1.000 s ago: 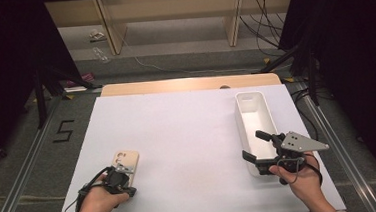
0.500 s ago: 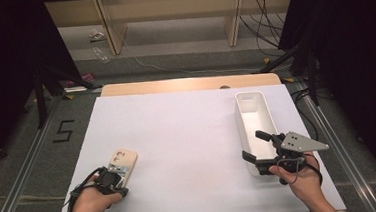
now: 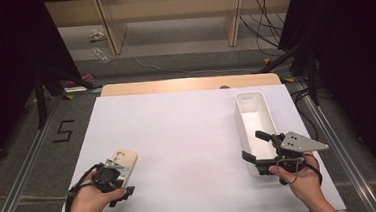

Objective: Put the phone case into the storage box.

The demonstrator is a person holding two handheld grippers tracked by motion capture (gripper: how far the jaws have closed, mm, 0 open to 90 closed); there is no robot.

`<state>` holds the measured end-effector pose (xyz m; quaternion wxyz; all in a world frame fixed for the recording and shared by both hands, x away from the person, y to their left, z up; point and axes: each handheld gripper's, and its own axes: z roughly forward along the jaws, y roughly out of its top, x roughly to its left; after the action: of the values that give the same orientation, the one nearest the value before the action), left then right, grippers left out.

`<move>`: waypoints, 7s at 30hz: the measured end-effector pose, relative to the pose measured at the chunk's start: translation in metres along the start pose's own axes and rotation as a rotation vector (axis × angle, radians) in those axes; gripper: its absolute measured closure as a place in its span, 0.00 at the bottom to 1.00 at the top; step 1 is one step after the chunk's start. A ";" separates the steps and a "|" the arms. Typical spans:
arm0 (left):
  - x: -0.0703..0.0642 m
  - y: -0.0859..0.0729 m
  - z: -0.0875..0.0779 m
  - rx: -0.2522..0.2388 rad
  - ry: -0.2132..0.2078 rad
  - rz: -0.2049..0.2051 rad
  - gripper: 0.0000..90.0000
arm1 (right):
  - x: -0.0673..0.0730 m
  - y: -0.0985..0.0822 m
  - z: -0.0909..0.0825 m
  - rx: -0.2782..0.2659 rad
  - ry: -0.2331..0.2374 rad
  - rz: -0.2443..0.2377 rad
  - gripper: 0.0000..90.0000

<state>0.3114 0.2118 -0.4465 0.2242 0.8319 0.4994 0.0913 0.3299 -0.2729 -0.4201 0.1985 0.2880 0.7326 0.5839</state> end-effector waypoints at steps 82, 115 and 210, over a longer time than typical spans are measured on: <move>0.048 0.009 0.033 0.251 0.106 -0.131 0.11 | 0.000 0.000 0.001 0.002 0.002 0.000 0.18; 0.024 0.022 0.014 0.011 0.122 -0.073 0.12 | 0.000 0.000 0.001 -0.006 -0.002 -0.001 0.18; -0.041 0.059 0.015 -0.533 0.101 0.164 0.12 | 0.017 0.012 0.024 -0.033 0.031 0.026 0.18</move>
<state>0.3441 0.1485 -0.4294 0.4018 0.7757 0.3991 0.2786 0.3341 -0.2421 -0.4129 0.1842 0.2849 0.7222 0.6027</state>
